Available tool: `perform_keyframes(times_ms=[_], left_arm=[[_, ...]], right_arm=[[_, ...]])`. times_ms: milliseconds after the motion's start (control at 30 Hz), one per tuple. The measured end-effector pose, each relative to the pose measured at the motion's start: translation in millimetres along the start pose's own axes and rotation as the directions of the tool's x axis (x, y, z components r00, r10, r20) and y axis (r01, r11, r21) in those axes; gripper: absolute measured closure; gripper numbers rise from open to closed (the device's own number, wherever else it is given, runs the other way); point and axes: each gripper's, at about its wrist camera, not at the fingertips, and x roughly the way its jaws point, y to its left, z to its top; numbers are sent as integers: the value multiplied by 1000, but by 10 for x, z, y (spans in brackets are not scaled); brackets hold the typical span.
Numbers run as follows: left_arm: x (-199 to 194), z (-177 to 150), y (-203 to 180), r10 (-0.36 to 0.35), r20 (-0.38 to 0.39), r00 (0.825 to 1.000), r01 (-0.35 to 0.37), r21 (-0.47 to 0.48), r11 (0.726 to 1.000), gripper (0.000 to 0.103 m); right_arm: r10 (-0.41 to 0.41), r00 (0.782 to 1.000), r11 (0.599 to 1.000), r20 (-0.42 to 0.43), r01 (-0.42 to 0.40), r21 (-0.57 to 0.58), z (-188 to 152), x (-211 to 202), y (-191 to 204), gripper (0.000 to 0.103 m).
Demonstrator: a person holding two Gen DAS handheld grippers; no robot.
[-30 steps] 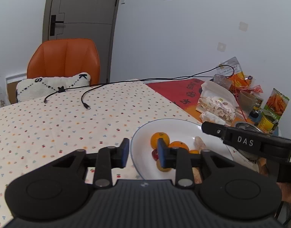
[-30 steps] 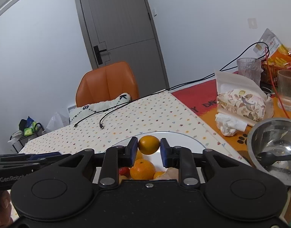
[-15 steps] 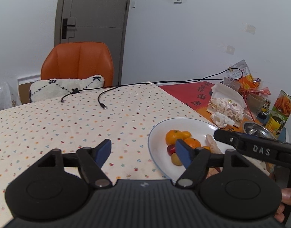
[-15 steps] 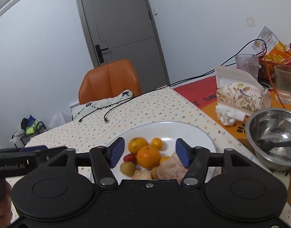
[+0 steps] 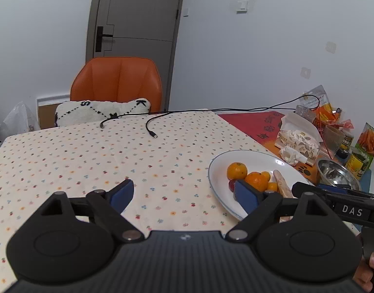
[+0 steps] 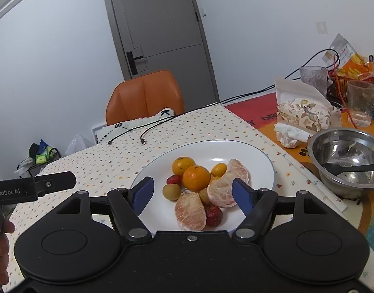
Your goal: Organize fruits
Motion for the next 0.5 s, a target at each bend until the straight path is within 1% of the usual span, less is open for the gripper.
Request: perform_keyframes(times_ms=[67, 133, 233, 300, 400, 500], left_arm=[[-65, -10, 37, 4, 7, 1000, -4, -10, 1000, 14], [-134, -19, 67, 12, 15, 1000, -12, -14, 1000, 14], [-238, -24, 107, 21, 29, 999, -21, -22, 1000, 13], [-304, -16, 130, 24, 32, 999, -23, -33, 999, 10], [-383, -1, 163, 11, 12, 1000, -11, -41, 999, 10], [-481, -9, 188, 25, 15, 1000, -24, -45, 999, 9]], right_arm=[[3, 1000, 1000, 4, -3, -9, 3, -48, 32, 31], [7, 1000, 1000, 10, -7, -17, 13, -95, 67, 28], [13, 1000, 999, 18, -13, -29, 28, -163, 136, 22], [25, 1000, 999, 18, -25, -32, 39, -202, 180, 16], [47, 999, 998, 26, -46, -36, 49, -283, 250, 8], [71, 997, 997, 21, -70, -36, 63, -351, 300, 4]])
